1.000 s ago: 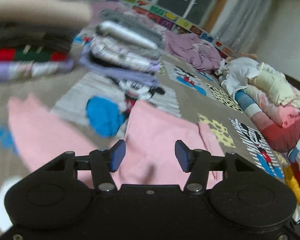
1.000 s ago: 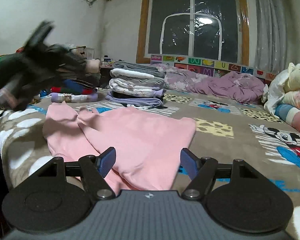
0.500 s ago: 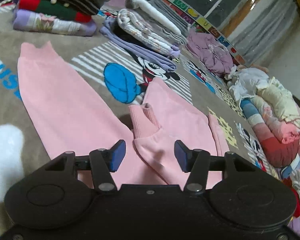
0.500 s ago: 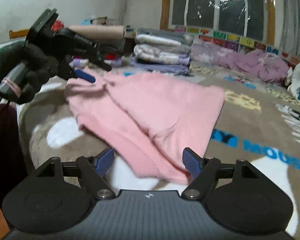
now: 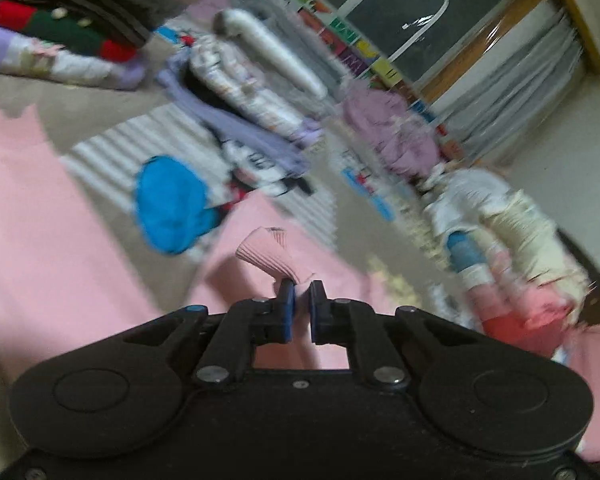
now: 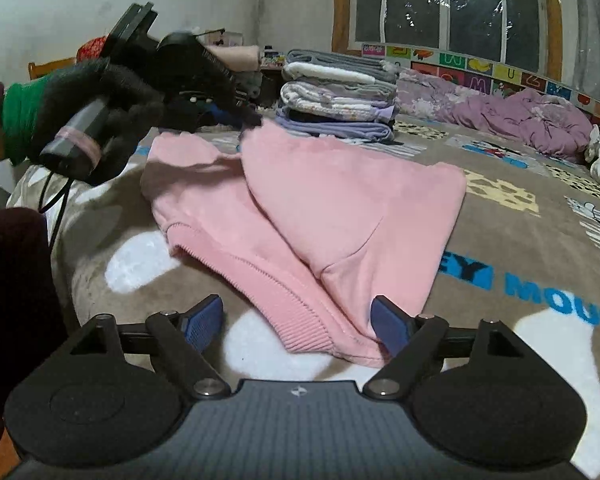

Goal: Fold clothes

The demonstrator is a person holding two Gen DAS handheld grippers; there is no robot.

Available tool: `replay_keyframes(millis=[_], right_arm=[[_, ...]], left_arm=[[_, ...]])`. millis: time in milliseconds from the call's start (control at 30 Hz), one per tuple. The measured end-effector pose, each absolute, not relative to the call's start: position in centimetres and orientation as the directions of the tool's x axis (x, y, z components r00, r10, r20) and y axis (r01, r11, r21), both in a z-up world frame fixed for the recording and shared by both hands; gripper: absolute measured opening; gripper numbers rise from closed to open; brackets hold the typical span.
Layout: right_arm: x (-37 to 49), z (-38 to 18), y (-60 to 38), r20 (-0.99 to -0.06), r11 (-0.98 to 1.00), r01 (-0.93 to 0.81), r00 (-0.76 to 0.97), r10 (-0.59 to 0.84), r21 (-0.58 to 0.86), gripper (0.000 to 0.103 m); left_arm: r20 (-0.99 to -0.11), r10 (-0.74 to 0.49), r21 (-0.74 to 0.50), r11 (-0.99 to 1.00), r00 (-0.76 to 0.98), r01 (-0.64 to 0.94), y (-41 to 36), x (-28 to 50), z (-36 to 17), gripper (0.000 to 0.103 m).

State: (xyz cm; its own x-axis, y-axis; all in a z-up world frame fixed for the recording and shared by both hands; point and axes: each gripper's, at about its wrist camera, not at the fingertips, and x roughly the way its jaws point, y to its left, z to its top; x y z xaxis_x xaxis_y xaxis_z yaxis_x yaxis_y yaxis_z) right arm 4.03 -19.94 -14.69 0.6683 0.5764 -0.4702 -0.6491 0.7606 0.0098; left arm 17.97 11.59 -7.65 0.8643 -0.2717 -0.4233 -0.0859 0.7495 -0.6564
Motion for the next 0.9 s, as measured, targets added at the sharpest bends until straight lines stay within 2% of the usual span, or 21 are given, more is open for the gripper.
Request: replay_keyframes(millis=[133, 367, 633, 900], right_arm=[[4.1, -14.4, -20.9, -0.449, 0.766, -0.641, 0.672, 0.588, 0.044, 0.079], [4.4, -14.4, -21.8, -0.438, 0.757, -0.648, 0.657, 0.614, 0.09, 0.078], [5.0, -14.5, -23.3, -0.417, 0.738, -0.65, 0.63, 0.655, 0.178, 0.078], [5.5, -14.3, -23.6, -0.4, 0.717, -0.657, 0.608, 0.686, 0.233, 0.079]], left_arm=[[-0.383, -0.322, -0.697, 0.716, 0.866, -0.042, 9.8, 20.1, -5.8, 0.005], [-0.407, -0.342, -0.702, 0.71, 0.847, -0.051, 5.7, 24.5, -5.1, 0.005], [-0.463, -0.33, -0.612, 0.791, 0.823, -0.027, 1.2, 28.1, -6.1, 0.005], [-0.531, -0.316, -0.458, 0.887, 0.786, 0.047, -3.3, 31.2, -7.8, 0.005]])
